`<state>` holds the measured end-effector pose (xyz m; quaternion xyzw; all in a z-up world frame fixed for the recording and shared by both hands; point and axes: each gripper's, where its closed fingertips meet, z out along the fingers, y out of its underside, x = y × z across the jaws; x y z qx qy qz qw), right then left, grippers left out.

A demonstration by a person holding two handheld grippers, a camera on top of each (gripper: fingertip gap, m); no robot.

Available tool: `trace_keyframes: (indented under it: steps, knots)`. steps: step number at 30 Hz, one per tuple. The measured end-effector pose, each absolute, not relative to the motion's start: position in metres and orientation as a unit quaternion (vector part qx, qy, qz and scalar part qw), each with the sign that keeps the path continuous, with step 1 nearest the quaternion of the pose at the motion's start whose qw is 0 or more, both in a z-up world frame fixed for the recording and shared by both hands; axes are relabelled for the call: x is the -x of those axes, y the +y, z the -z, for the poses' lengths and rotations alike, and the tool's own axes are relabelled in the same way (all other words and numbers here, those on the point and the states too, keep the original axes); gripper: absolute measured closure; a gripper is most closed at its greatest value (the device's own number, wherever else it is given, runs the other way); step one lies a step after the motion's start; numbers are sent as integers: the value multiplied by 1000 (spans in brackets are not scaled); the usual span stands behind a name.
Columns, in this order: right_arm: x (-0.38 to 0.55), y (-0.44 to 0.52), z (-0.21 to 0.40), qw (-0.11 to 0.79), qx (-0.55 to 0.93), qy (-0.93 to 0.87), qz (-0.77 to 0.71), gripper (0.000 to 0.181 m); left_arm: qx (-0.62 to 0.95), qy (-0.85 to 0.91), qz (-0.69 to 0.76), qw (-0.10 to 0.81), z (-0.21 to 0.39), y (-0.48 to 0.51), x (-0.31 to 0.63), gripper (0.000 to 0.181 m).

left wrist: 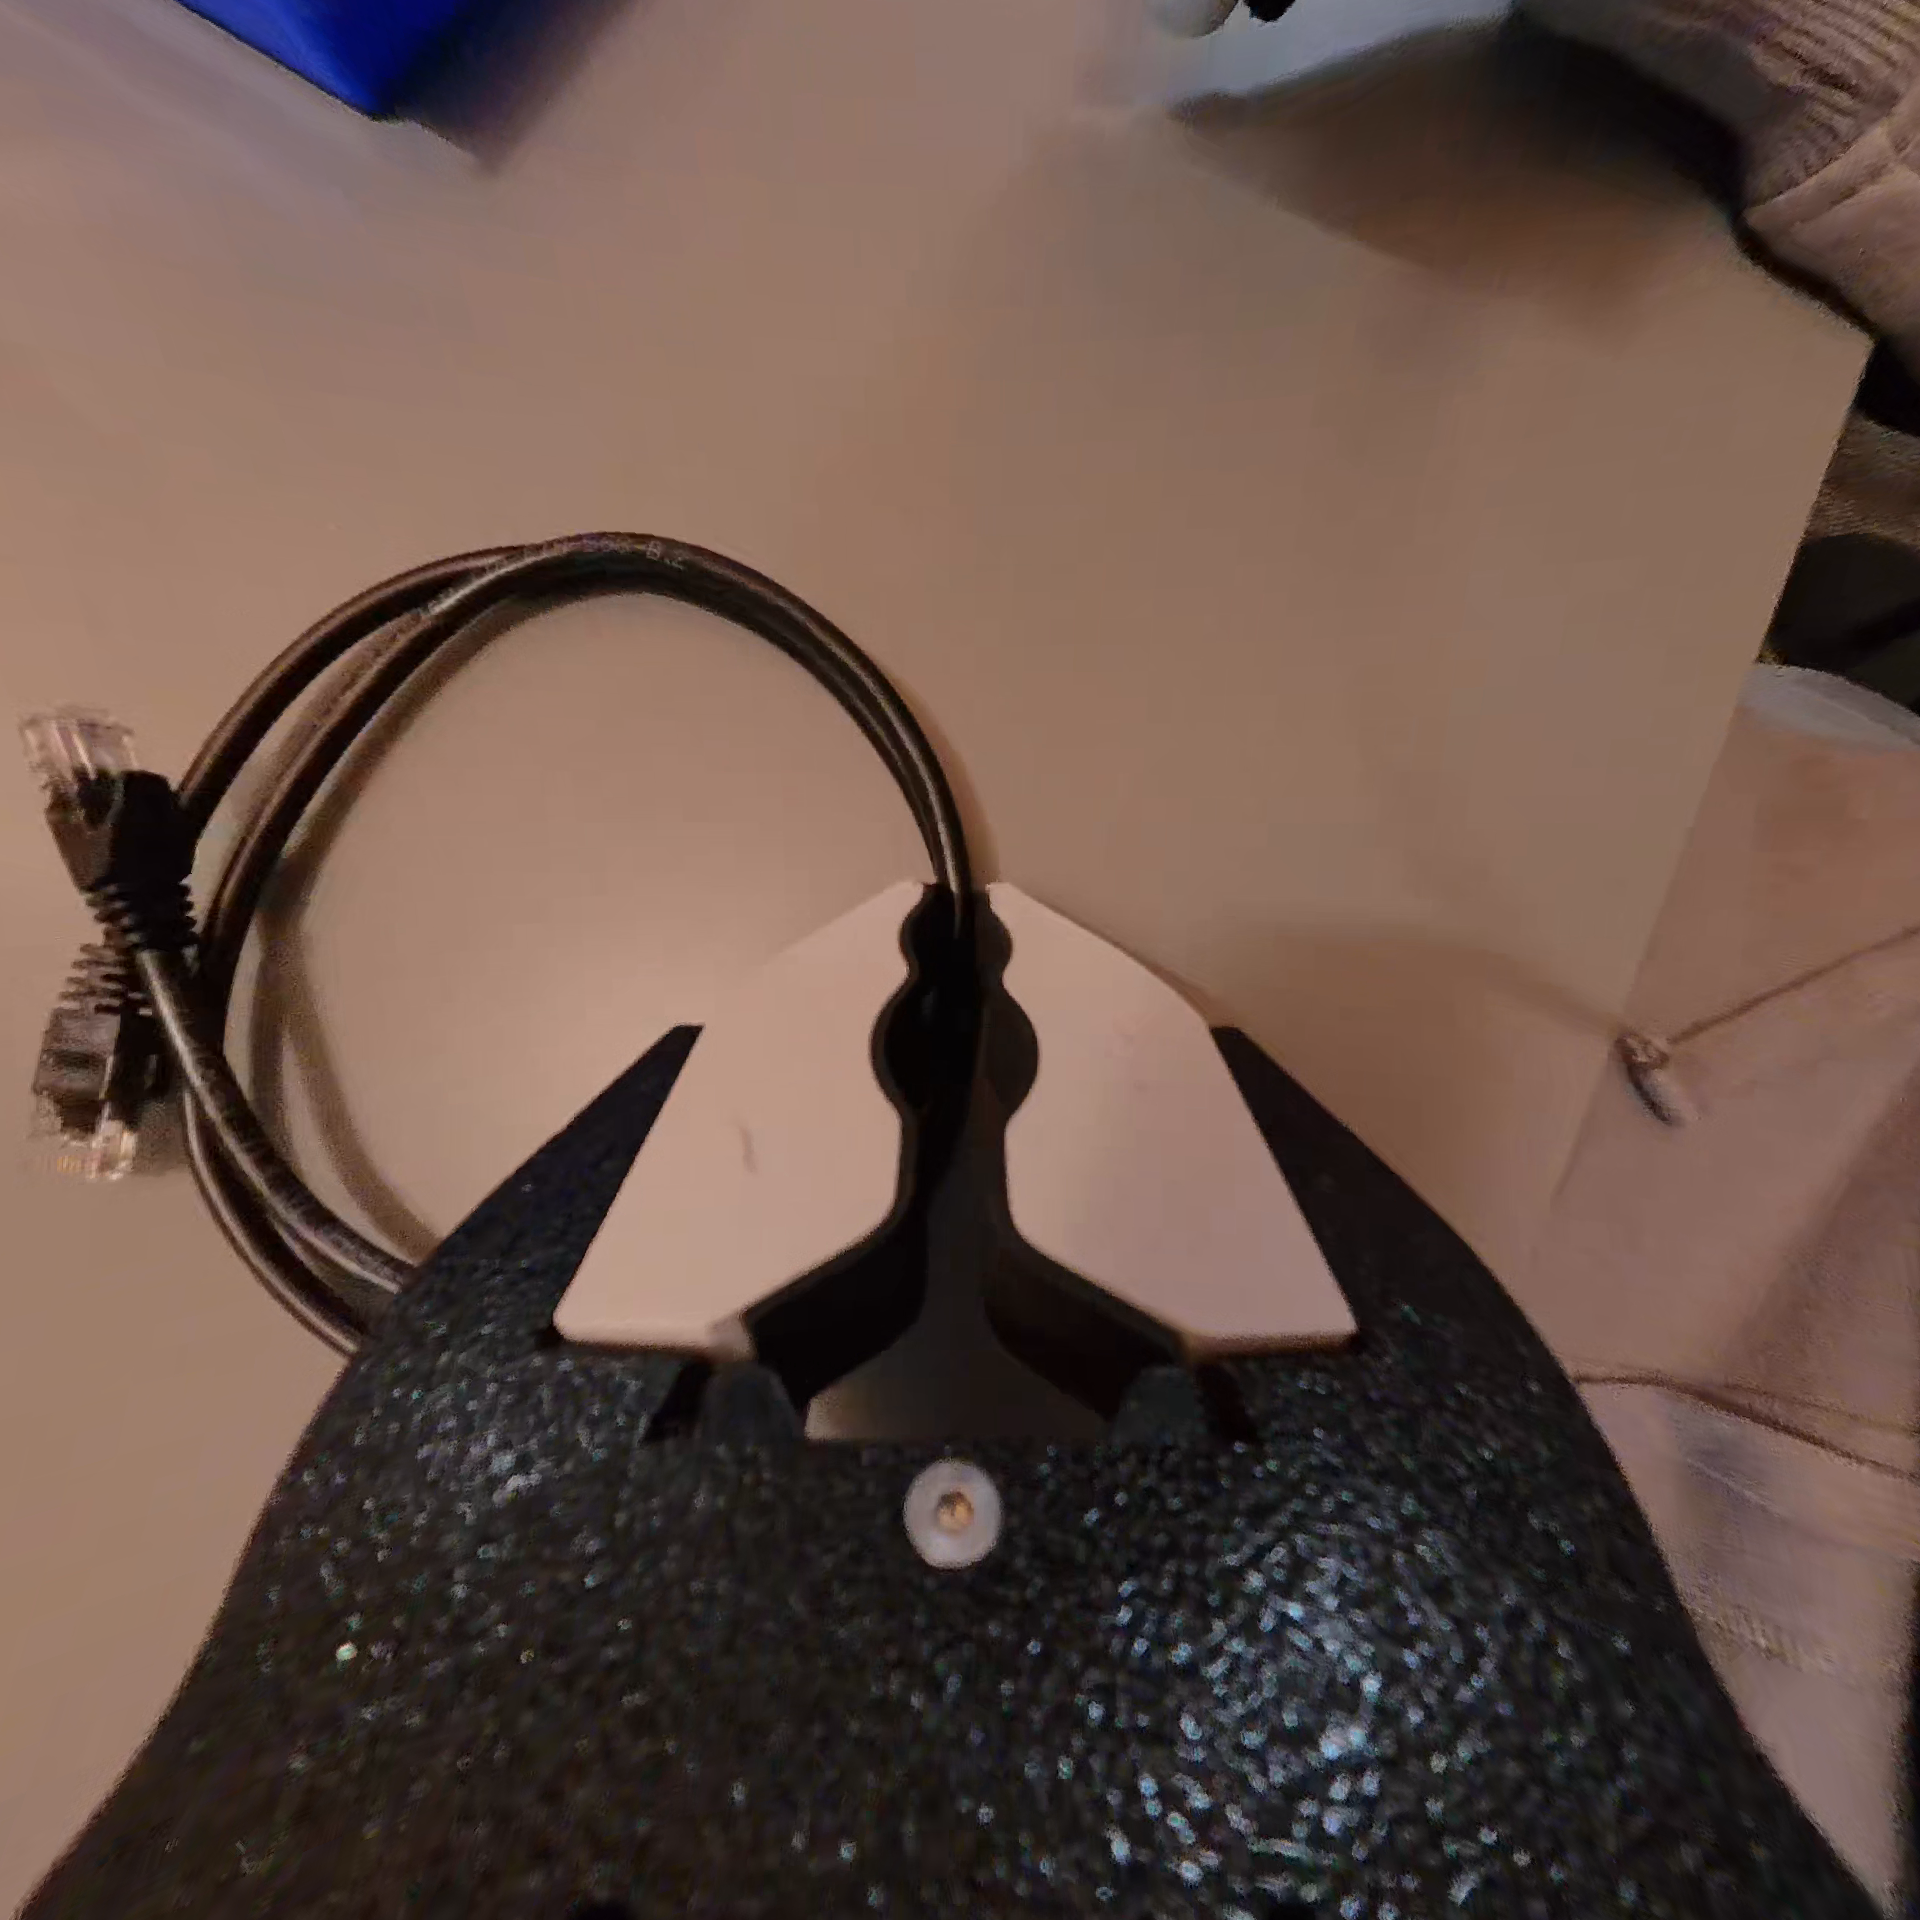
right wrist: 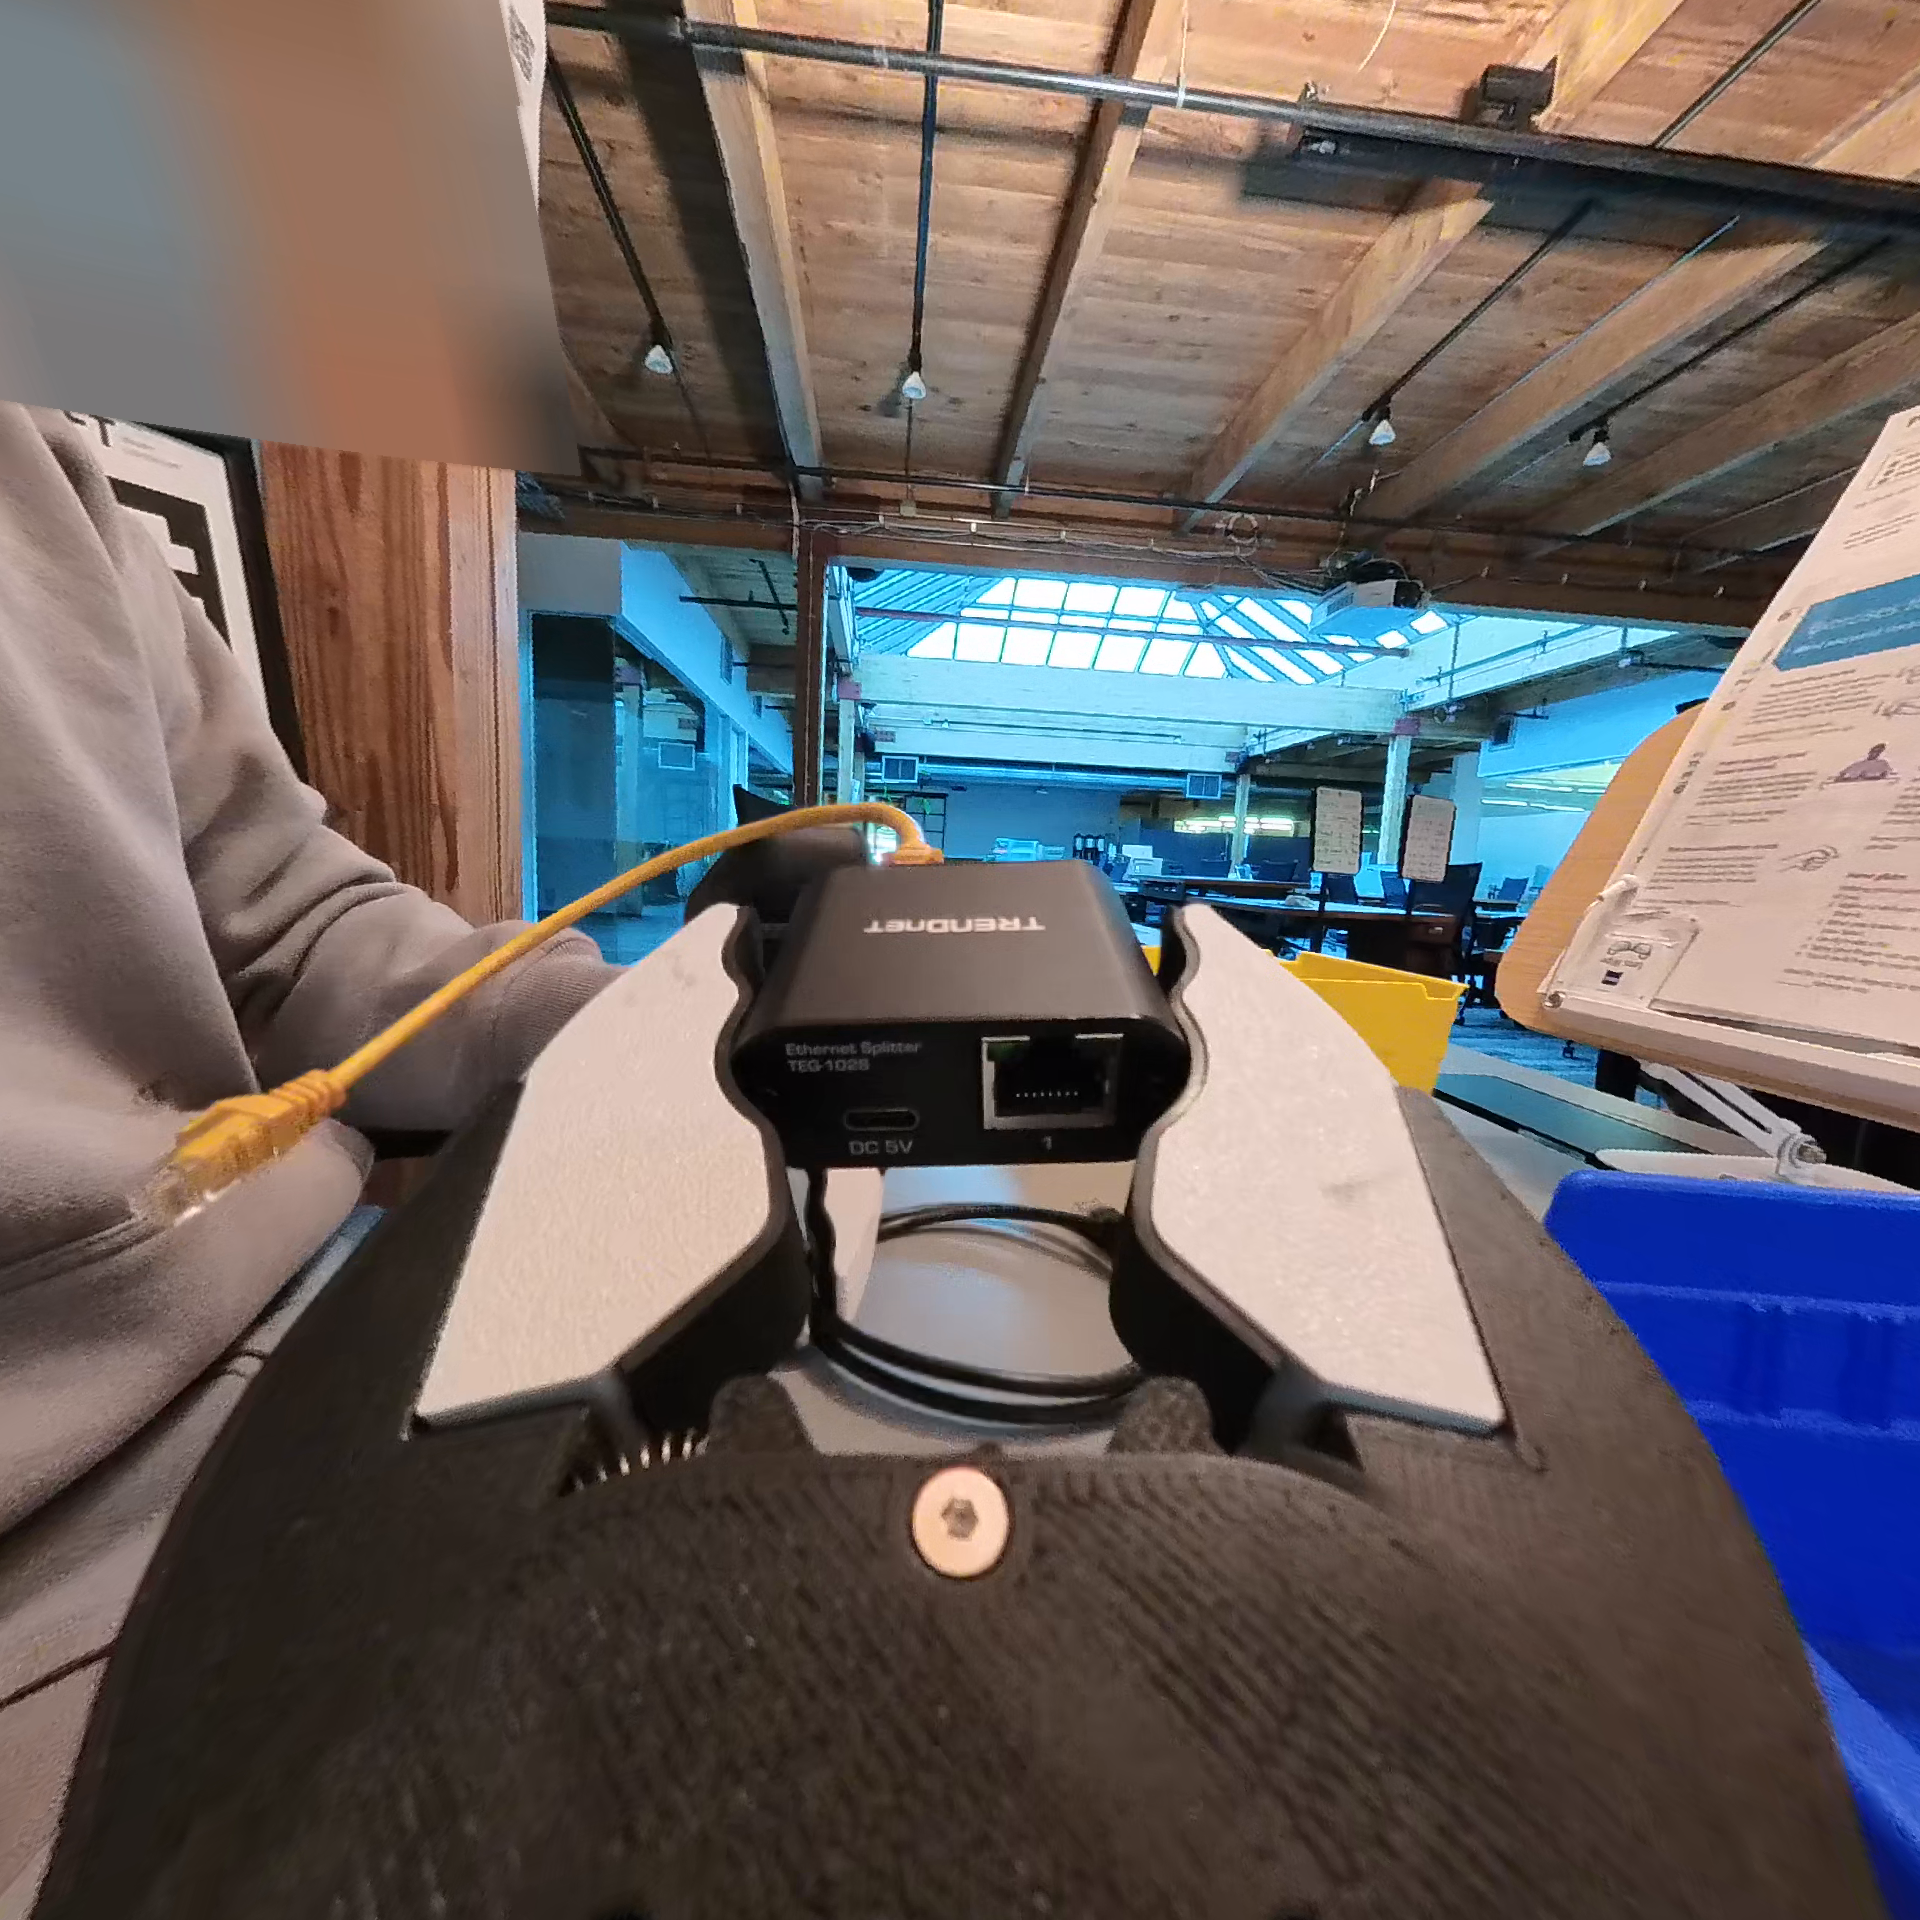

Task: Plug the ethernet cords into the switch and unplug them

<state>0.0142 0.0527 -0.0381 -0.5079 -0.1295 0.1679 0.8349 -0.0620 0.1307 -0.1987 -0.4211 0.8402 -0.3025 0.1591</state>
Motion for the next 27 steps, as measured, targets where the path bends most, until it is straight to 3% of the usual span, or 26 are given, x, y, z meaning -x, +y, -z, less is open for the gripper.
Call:
trace_keyframes:
  steps: [4, 9, 12, 18, 22, 27]
  knots:
    - [-18, 43, 30, 850, 484, -125, -169, 108, 422, 779, 451, 108, 142, 118, 61, 176]
    - [-20, 34, 23, 862, 458, -123, -182, 108, 437, 492, 753, 6, 16, 155, 60, 176]
    - [-17, 40, 28, 852, 475, -128, -179, 108, 460, 311, 830, -57, 13, 207, 65, 176]
    - [-13, 52, 39, 833, 508, -133, -175, 108, 634, 261, 727, -38, 117, 259, 87, 176]
    - [-11, 57, 42, 827, 517, -133, -177, 108, 696, 414, 585, 51, 156, 268, 117, 168]
    - [-9, 62, 46, 821, 526, -134, -177, 108, 646, 626, 437, 20, 167, 237, 157, 143]
